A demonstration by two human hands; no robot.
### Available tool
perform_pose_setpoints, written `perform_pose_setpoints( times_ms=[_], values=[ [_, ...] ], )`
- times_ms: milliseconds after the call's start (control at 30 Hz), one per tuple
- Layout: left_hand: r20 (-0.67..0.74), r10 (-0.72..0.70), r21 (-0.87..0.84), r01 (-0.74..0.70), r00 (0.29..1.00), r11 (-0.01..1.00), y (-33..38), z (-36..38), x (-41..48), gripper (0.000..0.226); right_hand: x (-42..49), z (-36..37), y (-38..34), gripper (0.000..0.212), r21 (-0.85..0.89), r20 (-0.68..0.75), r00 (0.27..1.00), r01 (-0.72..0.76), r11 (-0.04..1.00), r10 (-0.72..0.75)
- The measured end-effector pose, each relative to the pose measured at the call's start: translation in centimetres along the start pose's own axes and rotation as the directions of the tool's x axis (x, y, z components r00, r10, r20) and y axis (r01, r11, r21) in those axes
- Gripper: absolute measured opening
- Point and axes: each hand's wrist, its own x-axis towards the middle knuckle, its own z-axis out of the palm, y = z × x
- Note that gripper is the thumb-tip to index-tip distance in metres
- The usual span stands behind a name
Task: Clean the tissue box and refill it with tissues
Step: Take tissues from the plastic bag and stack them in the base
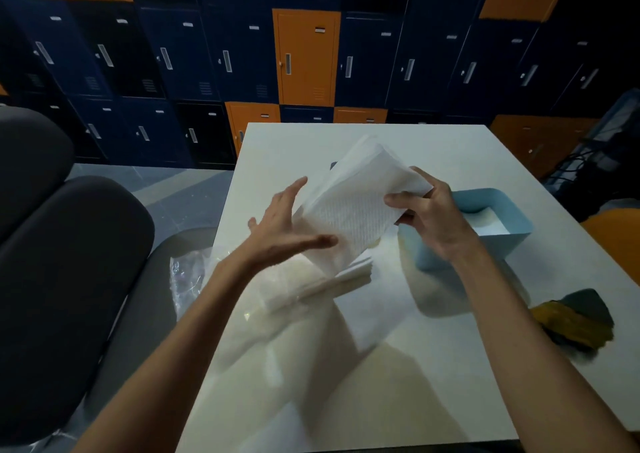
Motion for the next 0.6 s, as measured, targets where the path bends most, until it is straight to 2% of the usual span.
perform_pose_setpoints(
  times_ms=[67, 133, 167, 233, 300, 400, 467, 533, 600],
  values=[
    [0.118, 0.041, -0.180, -0.019, 0.992, 0.984, 1.5, -0.5, 0.5, 0.095, -0.7, -1.1, -0.1, 0.026, 0.089, 0.014, 1.000, -0.007, 0.996, 0.006],
    [0.217, 0.058, -0.192, -0.016, 0.974, 0.981, 2.7, -0.5, 0.7, 0.061, -1.9, -2.5, 0.0, 0.026, 0.103, 0.002, 1.000, -0.010, 0.995, 0.010],
    [0.249, 0.058, -0.177, -0.013, 0.967, 0.984, 3.0, -0.3, 0.7, 0.045, -2.6, -3.4, 0.1, 0.026, 0.049, -0.007, 1.000, -0.007, 0.999, 0.007],
    [0.278, 0.063, -0.180, -0.013, 0.959, 0.984, 3.4, 0.6, 0.5, 0.028, -4.3, -5.2, 0.7, 0.031, -0.092, -0.003, 0.999, -0.052, 0.994, 0.052],
    [0.294, 0.082, -0.203, -0.022, 0.952, 0.979, 3.7, 1.9, 0.3, 0.017, -5.9, -7.5, 2.1, 0.049, -0.167, 0.016, 0.990, -0.133, 0.977, 0.137],
    [0.308, 0.125, -0.217, -0.058, 0.943, 0.975, 4.2, 4.2, 0.0, 0.015, -7.6, -10.2, 4.3, 0.073, -0.280, -0.078, 0.985, -0.168, 0.945, 0.152],
    [0.287, 0.158, -0.218, -0.097, 0.945, 0.971, 4.3, 5.8, -0.4, 0.018, -8.4, -11.1, 5.3, 0.082, -0.239, -0.109, 0.987, -0.143, 0.960, 0.120],
    [0.252, 0.200, -0.246, -0.137, 0.947, 0.959, 4.3, 7.5, -0.8, 0.020, -9.5, -11.8, 6.1, 0.072, -0.202, -0.135, 0.985, -0.137, 0.970, 0.111],
    [0.178, 0.211, -0.302, -0.151, 0.961, 0.941, 4.0, 9.0, -1.6, 0.023, -10.2, -12.0, 6.8, 0.047, -0.190, -0.200, 0.969, -0.180, 0.965, 0.141]
  ],
)
